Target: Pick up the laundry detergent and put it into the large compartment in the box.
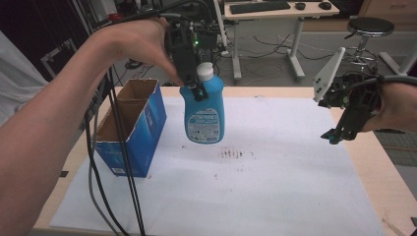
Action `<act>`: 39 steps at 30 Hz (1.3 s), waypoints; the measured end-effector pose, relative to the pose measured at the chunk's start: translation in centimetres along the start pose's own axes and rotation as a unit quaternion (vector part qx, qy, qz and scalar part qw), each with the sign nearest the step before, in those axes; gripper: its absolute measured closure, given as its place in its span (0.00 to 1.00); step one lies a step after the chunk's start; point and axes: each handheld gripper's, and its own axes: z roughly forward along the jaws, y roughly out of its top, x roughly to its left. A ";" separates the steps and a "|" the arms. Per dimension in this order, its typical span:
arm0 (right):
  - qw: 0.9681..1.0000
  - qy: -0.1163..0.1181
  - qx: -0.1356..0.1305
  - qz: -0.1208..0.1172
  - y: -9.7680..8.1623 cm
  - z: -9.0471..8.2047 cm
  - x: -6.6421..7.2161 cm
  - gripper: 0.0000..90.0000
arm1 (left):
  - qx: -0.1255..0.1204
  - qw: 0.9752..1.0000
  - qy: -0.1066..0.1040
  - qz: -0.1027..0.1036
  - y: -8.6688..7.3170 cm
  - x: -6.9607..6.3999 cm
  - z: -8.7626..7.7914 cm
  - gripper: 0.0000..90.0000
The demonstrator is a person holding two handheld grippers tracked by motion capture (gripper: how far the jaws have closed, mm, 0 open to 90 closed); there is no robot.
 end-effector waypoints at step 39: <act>1.000 0.005 0.000 -0.003 0.3 1.1 -0.3 0.15 | 0.016 0.963 0.095 -0.251 -12.3 3.8 -5.7 0.42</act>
